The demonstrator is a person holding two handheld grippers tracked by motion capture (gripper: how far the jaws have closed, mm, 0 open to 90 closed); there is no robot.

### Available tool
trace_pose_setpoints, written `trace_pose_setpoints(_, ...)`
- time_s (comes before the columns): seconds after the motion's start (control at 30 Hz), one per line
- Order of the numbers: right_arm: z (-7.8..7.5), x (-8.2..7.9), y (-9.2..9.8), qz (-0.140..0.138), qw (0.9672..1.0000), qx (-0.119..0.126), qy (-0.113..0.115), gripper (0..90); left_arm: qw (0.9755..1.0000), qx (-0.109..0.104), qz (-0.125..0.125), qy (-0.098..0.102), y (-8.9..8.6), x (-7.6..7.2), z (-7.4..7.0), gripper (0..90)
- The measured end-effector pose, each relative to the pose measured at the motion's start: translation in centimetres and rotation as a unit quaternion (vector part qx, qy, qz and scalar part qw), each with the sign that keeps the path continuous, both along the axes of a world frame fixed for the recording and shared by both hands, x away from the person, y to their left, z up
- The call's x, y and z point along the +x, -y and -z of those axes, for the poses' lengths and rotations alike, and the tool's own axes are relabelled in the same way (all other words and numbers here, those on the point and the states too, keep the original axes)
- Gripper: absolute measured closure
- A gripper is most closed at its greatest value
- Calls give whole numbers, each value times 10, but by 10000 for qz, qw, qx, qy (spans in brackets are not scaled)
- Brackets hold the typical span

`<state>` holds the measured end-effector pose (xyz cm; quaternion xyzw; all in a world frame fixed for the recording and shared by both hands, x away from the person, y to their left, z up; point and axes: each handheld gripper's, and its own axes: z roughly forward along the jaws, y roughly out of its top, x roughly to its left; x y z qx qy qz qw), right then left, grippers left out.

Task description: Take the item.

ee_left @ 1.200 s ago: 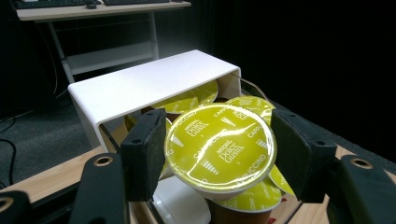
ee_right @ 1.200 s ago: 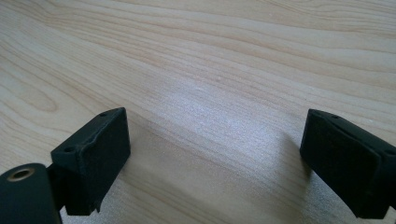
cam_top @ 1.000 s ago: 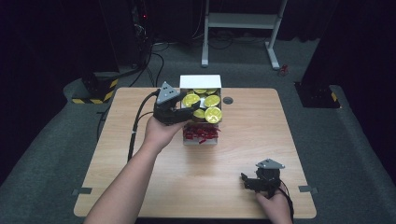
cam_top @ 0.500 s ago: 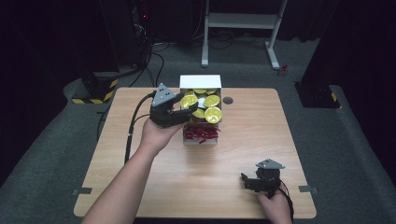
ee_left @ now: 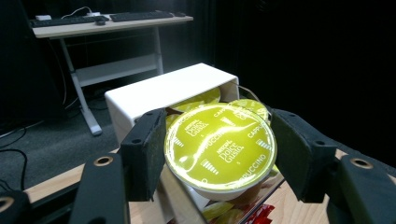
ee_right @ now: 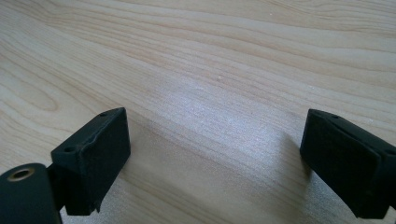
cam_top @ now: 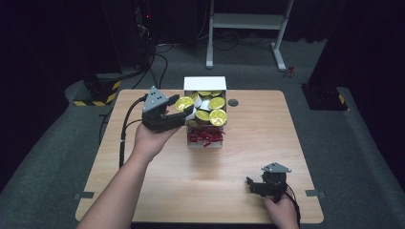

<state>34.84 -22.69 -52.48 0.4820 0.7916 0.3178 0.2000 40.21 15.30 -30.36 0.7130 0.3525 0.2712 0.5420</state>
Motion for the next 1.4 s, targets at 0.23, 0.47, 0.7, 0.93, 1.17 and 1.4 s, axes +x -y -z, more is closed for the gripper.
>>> trace_pose_setpoints(0.23,0,0,0,0,10000,0,0,84,10000,38,-65,6,-12,-5,1,384)
trace_pose_setpoints(0.47,0,0,0,0,10000,0,-1,84,9999,74,-119,6,-21,-8,4,384)
trace_pose_setpoints(0.7,0,0,0,-2,10000,-4,3,84,9998,96,-194,-1,-30,-9,7,384)
trace_pose_setpoints(0.93,0,0,0,1,10000,1,0,84,9995,65,-304,-40,-42,-10,16,384)
trace_pose_setpoints(1.17,0,0,0,1,10000,1,0,84,9990,80,-404,-177,-52,-9,31,385)
trace_pose_setpoints(1.4,0,0,0,0,10000,0,0,84,9983,71,-501,-284,-63,-9,47,384)
